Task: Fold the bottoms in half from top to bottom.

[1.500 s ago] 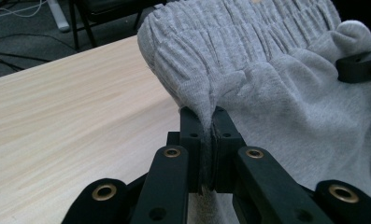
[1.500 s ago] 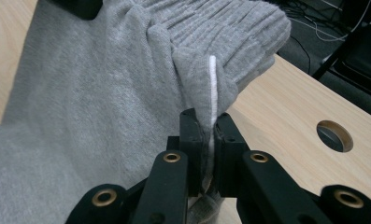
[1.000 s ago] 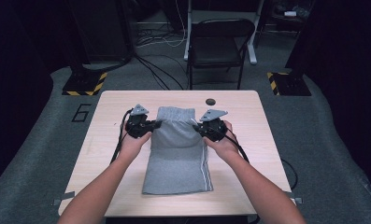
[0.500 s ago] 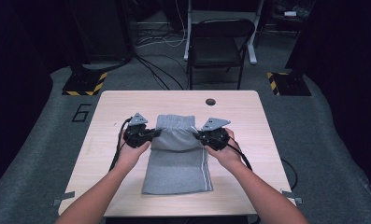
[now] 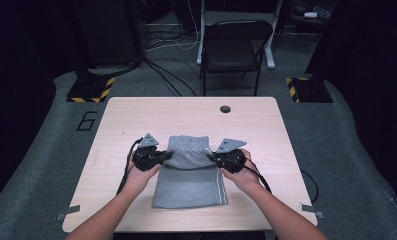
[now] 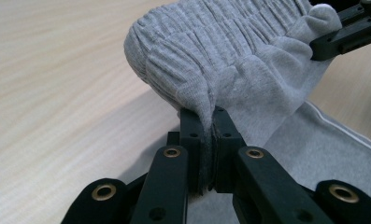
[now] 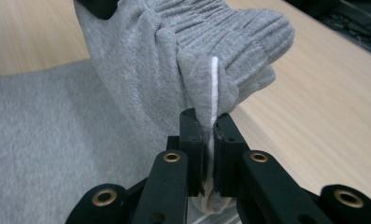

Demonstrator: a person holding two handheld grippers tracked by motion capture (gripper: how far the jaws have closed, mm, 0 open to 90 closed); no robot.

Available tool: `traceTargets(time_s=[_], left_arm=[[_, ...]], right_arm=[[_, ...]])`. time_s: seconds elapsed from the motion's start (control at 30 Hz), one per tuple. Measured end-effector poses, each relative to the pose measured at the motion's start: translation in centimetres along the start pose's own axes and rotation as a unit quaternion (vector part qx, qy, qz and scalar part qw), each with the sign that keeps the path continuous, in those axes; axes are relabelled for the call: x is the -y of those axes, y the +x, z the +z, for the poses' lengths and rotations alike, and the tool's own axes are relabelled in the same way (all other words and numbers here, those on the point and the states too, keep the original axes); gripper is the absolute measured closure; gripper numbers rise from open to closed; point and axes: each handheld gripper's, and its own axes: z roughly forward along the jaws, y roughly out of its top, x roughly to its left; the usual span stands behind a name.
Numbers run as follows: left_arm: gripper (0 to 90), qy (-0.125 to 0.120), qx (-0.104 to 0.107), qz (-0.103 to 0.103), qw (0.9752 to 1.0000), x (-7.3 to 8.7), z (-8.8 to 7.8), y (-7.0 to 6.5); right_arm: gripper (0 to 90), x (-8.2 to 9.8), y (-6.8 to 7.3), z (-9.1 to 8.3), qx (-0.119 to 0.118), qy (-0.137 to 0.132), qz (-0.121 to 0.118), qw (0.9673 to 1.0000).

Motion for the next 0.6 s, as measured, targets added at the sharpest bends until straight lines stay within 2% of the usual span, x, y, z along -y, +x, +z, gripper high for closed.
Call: traceTargets(time_s=[0.13,0.33,0.4,0.53,0.57,0.6], left_arm=[[85.8,0.014,0.007,-0.009,0.9998,1.4,0.6,-0.4],[85.8,0.038,0.012,-0.010,0.9991,2.9,1.1,-0.4],[85.7,0.045,0.014,-0.011,0.9988,3.8,1.5,-0.5],[85.7,0.054,0.016,-0.006,0.9984,4.2,1.8,-0.7],[85.7,0.054,0.018,-0.014,0.9982,4.4,1.9,-0.8],[85.6,0.054,0.018,-0.014,0.9982,4.4,1.9,-0.8]], right_arm=[[84.2,1.3,0.7,0.5,-0.006,0.015,0.007,0.9998],[84.1,2.2,1.2,0.8,-0.013,0.027,0.017,0.9994],[84.1,2.8,1.5,1.0,-0.022,0.043,0.029,0.9984],[84.1,3.4,1.7,1.2,-0.027,0.046,0.040,0.9978],[84.0,3.7,1.7,1.3,-0.032,0.049,0.041,0.9974],[84.0,3.7,1.7,1.3,-0.032,0.049,0.041,0.9974]])
